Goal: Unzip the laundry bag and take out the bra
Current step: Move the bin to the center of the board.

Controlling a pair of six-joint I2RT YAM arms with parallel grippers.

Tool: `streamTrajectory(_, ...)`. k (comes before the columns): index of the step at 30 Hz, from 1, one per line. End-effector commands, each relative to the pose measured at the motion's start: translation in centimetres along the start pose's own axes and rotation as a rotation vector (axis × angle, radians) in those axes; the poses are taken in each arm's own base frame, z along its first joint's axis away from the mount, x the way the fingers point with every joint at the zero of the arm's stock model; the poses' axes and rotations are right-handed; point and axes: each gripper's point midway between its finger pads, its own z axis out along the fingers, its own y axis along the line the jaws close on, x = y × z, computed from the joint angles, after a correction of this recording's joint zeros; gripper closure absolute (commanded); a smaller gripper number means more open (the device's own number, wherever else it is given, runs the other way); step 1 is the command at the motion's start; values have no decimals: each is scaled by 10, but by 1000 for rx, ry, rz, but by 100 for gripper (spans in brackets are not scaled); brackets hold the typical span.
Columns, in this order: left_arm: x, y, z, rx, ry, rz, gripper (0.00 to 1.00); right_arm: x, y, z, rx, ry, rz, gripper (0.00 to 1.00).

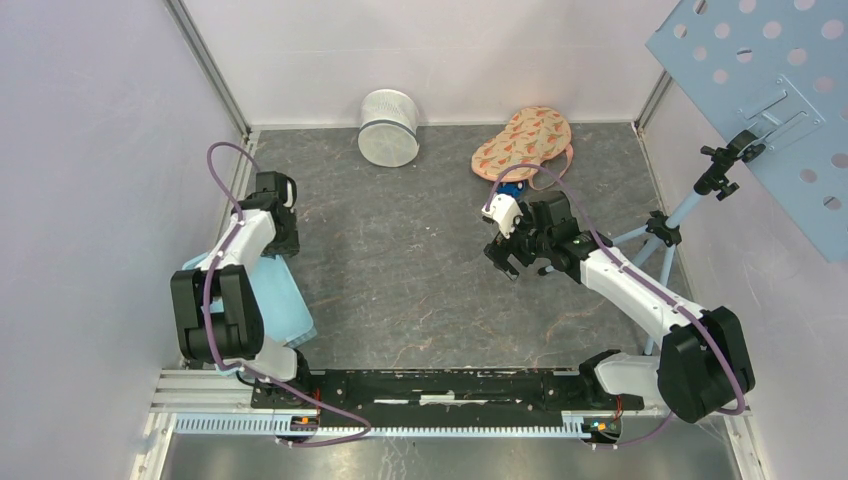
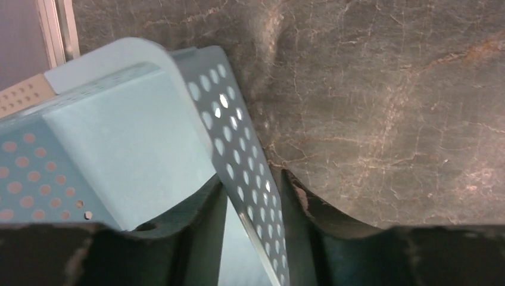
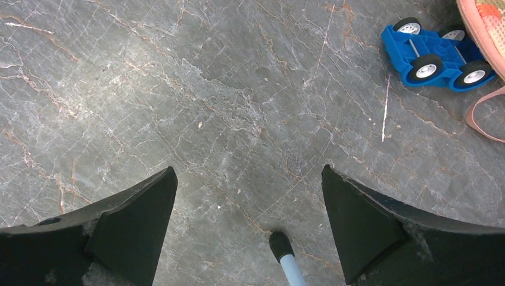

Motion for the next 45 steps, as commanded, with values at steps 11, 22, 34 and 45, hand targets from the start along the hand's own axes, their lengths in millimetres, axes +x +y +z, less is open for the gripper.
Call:
streamTrajectory(11, -51, -8, 19, 71, -138, 257, 90, -14, -1, 10, -31, -18, 12, 2)
streamTrajectory(22, -110, 3, 28, 63, -132, 294, 92, -17, -2, 15, -40, 1, 10, 2)
streamTrajectory(34, -149, -10, -73, 251, -374, 382, 0, -36, -9, 12, -22, -46, -8, 2)
streamTrajectory(45, -201, -63, -153, 533, -799, 594, 0, -63, -12, 0, -31, -107, -13, 2)
